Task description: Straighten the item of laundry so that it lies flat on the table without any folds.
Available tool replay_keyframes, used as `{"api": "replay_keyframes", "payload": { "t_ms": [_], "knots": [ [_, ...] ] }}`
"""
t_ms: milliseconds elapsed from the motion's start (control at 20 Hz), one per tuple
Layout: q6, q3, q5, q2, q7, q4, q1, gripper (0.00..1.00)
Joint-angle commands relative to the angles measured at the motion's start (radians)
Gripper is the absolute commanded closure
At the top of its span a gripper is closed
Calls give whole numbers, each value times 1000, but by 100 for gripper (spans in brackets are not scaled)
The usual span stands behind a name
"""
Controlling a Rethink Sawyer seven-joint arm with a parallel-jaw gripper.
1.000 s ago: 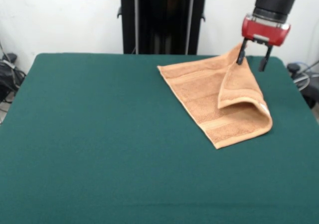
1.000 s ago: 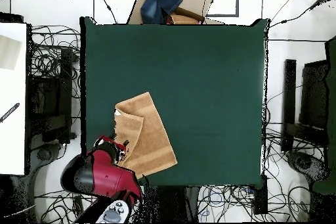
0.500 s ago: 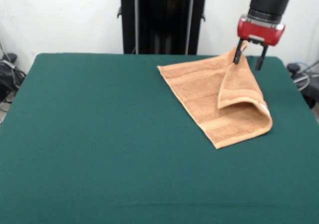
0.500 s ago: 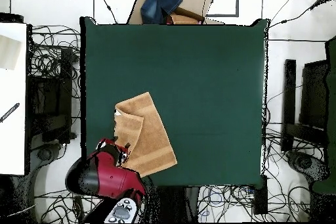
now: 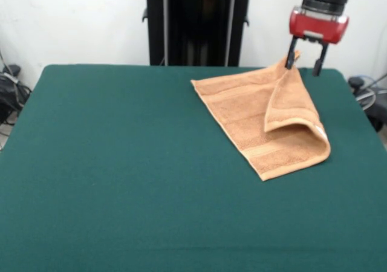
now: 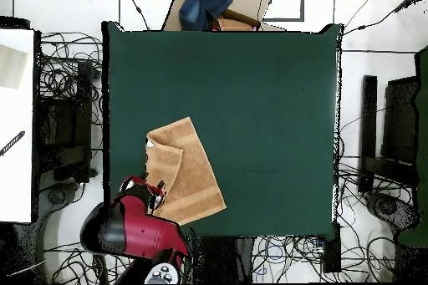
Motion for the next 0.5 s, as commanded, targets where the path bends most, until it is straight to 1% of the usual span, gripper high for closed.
{"api": "replay_keyframes", "payload": {
  "t_ms": [50, 200, 300, 500],
  "knots": [
    [116, 55, -13, -24, 161, 24, -26, 0],
    [-6, 145, -69, 56, 189, 37, -114, 0],
    [-82, 184, -108, 114, 214, 36, -158, 0],
    [-167, 257, -197, 191, 243, 34, -252, 0]
  ]
}}
